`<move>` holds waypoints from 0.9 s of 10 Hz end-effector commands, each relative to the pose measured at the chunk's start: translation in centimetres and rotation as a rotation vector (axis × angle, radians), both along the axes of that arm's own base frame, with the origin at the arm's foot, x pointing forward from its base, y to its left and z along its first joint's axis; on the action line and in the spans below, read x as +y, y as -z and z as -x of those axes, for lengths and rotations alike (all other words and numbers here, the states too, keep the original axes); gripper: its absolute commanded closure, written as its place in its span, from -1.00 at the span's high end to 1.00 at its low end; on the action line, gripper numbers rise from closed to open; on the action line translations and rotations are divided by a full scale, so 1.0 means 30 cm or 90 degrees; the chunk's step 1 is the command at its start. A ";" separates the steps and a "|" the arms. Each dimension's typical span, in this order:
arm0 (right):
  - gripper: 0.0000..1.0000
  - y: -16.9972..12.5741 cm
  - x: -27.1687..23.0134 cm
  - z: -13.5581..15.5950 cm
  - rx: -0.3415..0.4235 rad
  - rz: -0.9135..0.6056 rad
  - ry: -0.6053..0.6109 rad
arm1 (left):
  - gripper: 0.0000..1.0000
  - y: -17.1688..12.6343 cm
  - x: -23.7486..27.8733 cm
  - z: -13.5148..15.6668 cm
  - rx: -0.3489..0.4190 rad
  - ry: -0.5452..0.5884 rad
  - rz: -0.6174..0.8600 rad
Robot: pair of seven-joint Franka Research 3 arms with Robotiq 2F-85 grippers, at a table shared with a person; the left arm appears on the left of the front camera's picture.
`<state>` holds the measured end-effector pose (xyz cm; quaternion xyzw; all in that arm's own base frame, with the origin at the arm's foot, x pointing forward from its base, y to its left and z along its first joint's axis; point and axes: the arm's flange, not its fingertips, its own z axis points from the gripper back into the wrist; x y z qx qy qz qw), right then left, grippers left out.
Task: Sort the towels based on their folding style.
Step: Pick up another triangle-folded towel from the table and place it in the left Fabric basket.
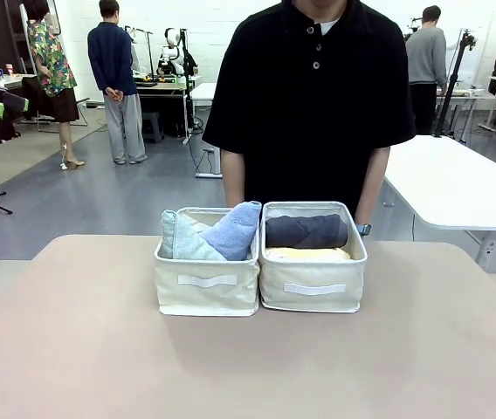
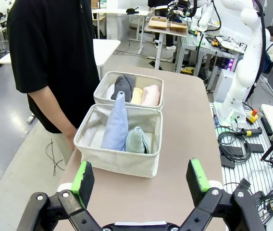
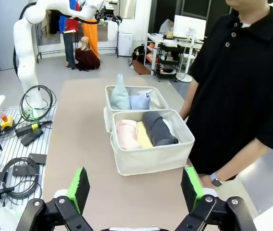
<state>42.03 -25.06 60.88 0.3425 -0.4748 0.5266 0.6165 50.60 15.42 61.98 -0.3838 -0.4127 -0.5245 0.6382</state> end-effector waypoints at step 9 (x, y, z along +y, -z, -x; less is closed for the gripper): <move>1.00 0.003 -0.002 0.010 -0.004 0.022 -0.005 | 1.00 0.000 -0.007 0.007 0.001 -0.005 -0.016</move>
